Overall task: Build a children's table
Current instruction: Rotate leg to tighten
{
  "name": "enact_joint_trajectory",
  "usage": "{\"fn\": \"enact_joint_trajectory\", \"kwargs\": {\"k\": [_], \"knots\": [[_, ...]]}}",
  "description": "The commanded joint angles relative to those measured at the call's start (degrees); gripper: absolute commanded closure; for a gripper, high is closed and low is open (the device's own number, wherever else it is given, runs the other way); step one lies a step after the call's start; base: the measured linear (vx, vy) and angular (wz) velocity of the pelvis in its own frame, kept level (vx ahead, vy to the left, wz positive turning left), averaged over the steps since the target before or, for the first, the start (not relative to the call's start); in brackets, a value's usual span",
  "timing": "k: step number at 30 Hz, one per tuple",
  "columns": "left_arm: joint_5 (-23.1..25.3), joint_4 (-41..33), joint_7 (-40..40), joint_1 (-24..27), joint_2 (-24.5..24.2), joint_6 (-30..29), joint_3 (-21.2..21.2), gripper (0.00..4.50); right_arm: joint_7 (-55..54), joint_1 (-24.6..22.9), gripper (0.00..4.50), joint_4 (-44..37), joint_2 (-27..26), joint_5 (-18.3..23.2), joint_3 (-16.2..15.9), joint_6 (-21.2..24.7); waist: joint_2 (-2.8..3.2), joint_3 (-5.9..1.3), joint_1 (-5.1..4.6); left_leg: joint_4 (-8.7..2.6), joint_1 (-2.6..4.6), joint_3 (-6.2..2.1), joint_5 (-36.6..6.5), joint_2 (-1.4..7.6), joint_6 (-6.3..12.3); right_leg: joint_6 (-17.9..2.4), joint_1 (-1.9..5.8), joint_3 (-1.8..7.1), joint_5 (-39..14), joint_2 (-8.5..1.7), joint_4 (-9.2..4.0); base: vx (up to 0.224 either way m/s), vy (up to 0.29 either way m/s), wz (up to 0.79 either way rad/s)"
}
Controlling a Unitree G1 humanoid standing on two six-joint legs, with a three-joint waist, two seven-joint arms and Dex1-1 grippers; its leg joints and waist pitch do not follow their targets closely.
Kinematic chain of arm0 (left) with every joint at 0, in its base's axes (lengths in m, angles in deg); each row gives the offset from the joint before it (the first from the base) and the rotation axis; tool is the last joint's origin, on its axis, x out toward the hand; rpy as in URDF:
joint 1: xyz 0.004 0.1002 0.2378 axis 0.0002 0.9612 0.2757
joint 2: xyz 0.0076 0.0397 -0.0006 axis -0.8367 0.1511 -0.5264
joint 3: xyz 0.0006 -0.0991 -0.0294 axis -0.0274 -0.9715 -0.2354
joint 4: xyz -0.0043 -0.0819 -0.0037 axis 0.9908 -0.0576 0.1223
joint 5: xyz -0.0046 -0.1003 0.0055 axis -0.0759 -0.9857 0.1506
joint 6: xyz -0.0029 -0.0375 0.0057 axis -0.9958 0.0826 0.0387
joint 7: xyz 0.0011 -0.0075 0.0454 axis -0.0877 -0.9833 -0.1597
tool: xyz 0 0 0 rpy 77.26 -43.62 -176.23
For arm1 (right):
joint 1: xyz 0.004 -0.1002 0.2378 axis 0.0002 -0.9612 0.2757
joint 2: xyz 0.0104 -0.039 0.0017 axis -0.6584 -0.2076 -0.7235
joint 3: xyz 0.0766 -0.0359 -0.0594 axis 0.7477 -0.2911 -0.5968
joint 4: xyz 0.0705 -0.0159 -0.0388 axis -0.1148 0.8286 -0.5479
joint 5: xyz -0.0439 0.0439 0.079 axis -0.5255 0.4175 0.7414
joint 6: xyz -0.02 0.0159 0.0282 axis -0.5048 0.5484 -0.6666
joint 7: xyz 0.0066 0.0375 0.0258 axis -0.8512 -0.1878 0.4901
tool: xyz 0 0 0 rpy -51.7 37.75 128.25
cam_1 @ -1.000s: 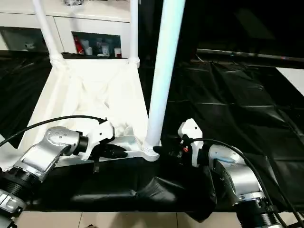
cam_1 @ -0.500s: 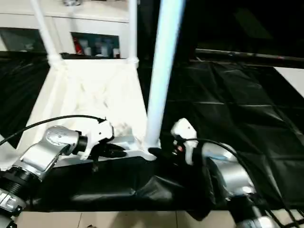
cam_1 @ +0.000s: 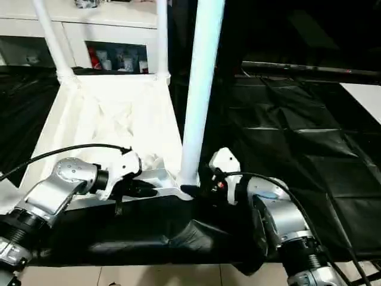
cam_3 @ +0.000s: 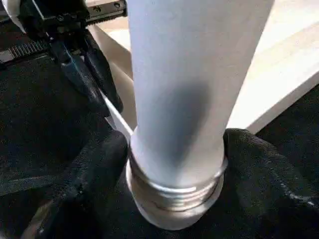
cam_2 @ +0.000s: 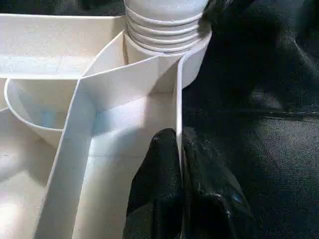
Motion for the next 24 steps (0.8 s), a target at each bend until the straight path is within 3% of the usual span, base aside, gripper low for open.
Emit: {"fn": "enact_joint_trajectory", "kwargs": {"k": [1,5,8,18,24], "knots": [[1.8,1.57,0.03,1.1,-0.2,-1.21,2.03,4.5,-0.87,1.01,0.86,0.96,0.19,-1.34,-0.44,-1.56,0.29,-2.83,0.06,-4.41,0.39,-1.06,-18.44,1.4,-0.48,-8.26,1.59,2.4,-21.38,-4.05,-5.83,0.0,0.0,0.0],[1.95,1.9,0.01,0.9,-0.25,-1.1,1.78,4.5,-0.57,1.7,0.86,2.28,-0.68,-0.64,0.13,-1.4,0.21,-2.91,0.15,-4.36,0.28,-0.84,-16.88,1.31,-0.19,-9.61,1.81,2.37,-17.42,-3.95,-5.48,0.0,0.0,0.0],[2.06,1.82,0.08,1.02,-0.38,-1.16,1.76,4.5,-0.41,1.93,0.86,2.47,-0.87,-0.36,0.26,-1.19,0.27,-2.82,0.17,-4.45,0.29,-0.9,-17.45,1.35,-0.3,-9.38,1.86,2.35,-18.74,-4.04,-5.62,0.0,0.0,0.0],[2.12,1.63,0.28,1.31,-0.65,-1.42,1.51,4.5,1.12,2.04,1.68,3.48,-0.66,-0.67,-0.62,-1.65,0.1,-2.76,0.18,-4.54,0.37,-0.95,-17.77,1.45,-0.28,-8.68,1.75,2.4,-20.32,-4.13,-5.78,0.0,0.0,0.0],[1.56,1.91,-1.55,1.68,0.08,-1.73,0.27,4.5,-3.0,1.87,1.78,5.42,-2.16,-1.67,0.33,-2.9,0.08,-2.66,0.11,-4.55,0.42,-0.88,-18.1,1.39,-0.4,-8.62,1.61,2.39,-21.19,-4.13,-5.9,0.0,0.0,0.0]]}}
